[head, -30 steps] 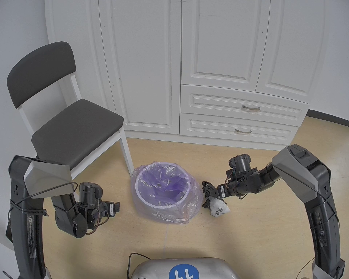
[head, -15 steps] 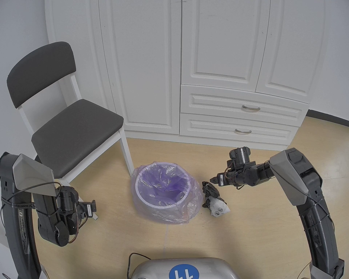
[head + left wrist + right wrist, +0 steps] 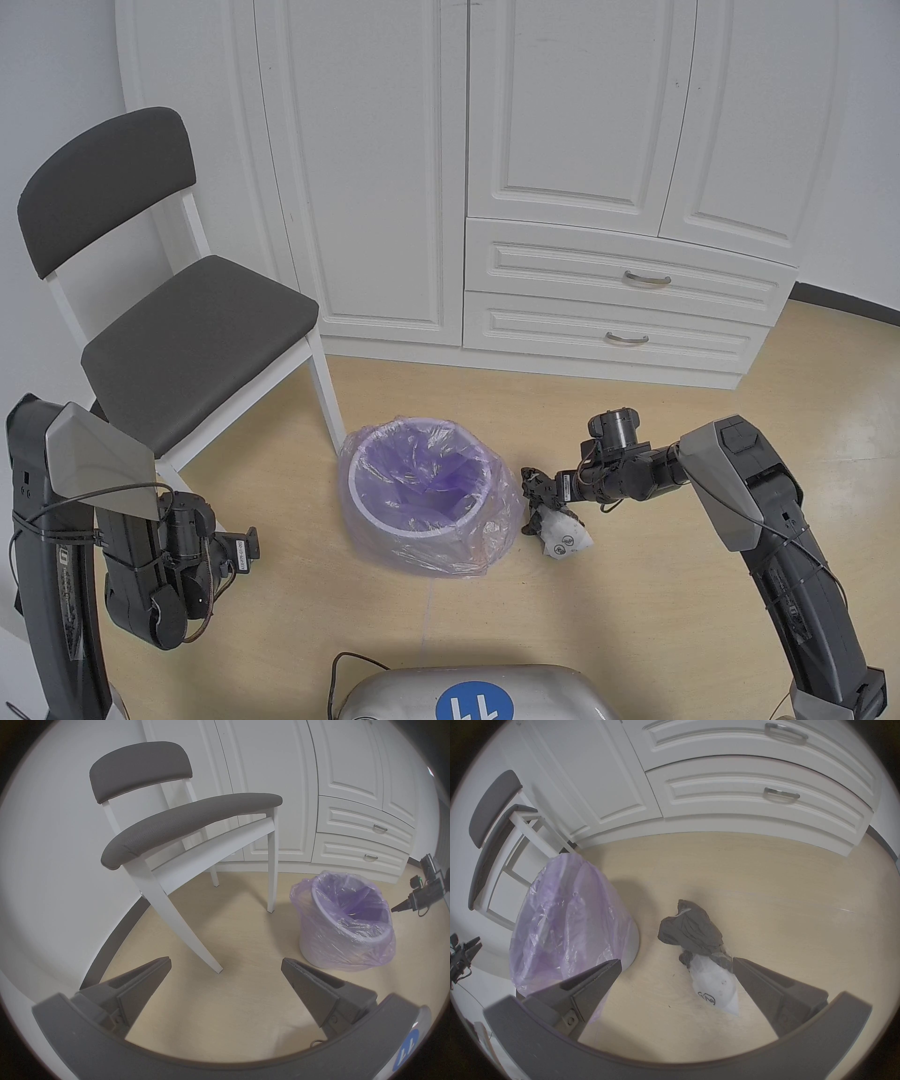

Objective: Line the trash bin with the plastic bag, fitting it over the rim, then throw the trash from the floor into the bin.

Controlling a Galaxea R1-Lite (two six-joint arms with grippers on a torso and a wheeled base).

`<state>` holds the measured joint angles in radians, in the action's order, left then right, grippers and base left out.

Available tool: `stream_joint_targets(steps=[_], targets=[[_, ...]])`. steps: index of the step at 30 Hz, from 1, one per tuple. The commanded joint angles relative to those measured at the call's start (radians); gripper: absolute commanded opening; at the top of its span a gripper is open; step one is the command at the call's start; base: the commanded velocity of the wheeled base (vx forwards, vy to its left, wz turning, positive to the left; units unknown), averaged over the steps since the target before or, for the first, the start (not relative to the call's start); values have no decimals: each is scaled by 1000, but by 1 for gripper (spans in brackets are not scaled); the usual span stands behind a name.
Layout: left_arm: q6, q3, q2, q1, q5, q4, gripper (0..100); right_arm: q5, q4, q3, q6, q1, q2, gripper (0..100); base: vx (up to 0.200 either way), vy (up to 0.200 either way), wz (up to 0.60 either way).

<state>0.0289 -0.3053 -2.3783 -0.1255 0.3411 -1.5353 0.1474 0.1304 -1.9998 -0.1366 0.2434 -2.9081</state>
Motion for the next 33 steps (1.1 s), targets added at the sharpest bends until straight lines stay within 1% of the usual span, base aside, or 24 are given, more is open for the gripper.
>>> stream_joint_targets(steps=[1, 6, 8, 10, 14, 20, 26, 31, 33], targets=[[9, 0, -4, -3, 3, 0, 100, -2, 21, 0, -6, 0, -22, 100, -200, 0, 0], [32, -12, -6, -6, 3, 0, 100, -9, 23, 0, -34, 10, -20, 100, 0, 0, 0], [31, -11, -7, -16, 1, -2, 100, -39, 23, 0, -40, 11, -19, 100, 0, 0, 0], [29, -12, -4, -29, -2, -2, 100, -46, 23, 0, -41, 11, -19, 100, 0, 0, 0], [25, -18, -4, -66, -7, -2, 100, -48, 17, 0, -49, 10, -13, 100, 0, 0, 0], [25, -11, 14, -154, -4, -2, 100, -48, 14, 0, -100, 8, 3, 100, 0, 0, 0], [34, -6, 5, -189, -4, 0, 100, -49, 14, 0, -106, 7, 3, 100, 0, 0, 0], [35, 2, -15, -203, -2, 0, 100, -49, 14, 0, -107, 7, 4, 100, 0, 0, 0], [35, 9, -18, -221, 1, 0, 100, -49, 14, 0, -107, 7, 4, 100, 0, 0, 0]])
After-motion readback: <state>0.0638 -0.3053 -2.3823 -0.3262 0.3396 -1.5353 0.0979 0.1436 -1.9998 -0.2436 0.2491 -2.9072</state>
